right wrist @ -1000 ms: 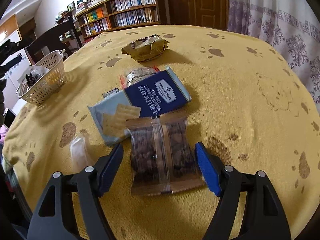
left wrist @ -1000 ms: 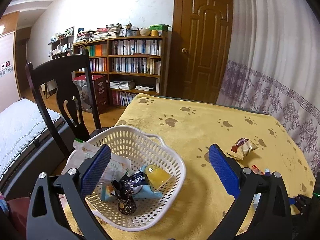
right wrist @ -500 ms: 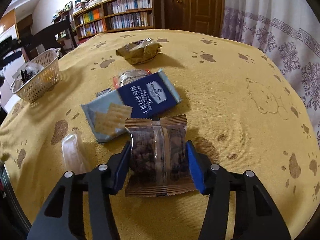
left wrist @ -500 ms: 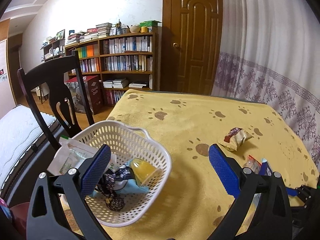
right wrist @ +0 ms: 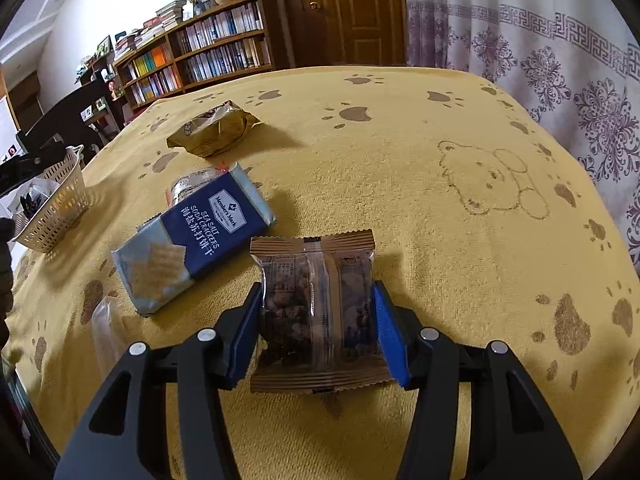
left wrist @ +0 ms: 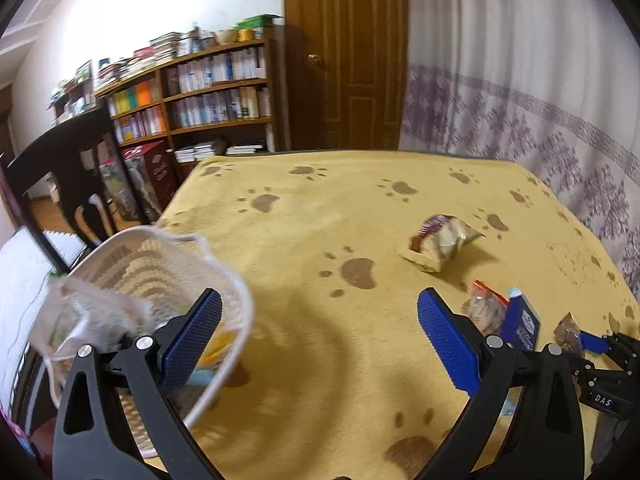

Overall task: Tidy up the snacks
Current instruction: 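Grasp the white-and-brown chip bag with the left tool while the right tool holds the snack bag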

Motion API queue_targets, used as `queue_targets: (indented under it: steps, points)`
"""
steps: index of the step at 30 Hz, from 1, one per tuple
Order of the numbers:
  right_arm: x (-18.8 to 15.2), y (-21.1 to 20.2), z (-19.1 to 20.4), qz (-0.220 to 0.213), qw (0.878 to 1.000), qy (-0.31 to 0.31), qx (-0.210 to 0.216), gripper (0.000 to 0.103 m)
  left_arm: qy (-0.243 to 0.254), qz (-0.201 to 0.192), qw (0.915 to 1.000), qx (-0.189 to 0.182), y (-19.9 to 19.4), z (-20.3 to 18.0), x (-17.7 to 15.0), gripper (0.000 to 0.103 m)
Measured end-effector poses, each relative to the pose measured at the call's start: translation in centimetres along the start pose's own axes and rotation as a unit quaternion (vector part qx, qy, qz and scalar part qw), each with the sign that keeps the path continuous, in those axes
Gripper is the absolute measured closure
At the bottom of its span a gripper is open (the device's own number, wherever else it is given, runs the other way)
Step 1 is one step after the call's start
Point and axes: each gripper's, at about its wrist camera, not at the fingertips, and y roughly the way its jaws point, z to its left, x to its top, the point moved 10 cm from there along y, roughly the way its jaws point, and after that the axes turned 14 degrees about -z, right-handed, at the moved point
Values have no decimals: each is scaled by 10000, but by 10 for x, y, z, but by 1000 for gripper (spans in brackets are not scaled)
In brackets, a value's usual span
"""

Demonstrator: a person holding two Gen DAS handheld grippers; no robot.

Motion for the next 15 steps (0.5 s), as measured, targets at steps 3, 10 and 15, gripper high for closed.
queue_targets:
  steps: [3, 10, 15]
  points:
    - [0, 1, 2, 4, 10000, 7, 72, 49, 261, 42, 9995, -192, 13, -25, 2, 3]
    - [-3, -2, 2, -13, 9997, 121, 201, 48, 778, 305, 9946, -622, 57, -81, 0, 3]
    - [-2, -2, 2, -27, 9993, 243, 299, 48, 968, 509, 9911, -755, 90, -105, -3, 3]
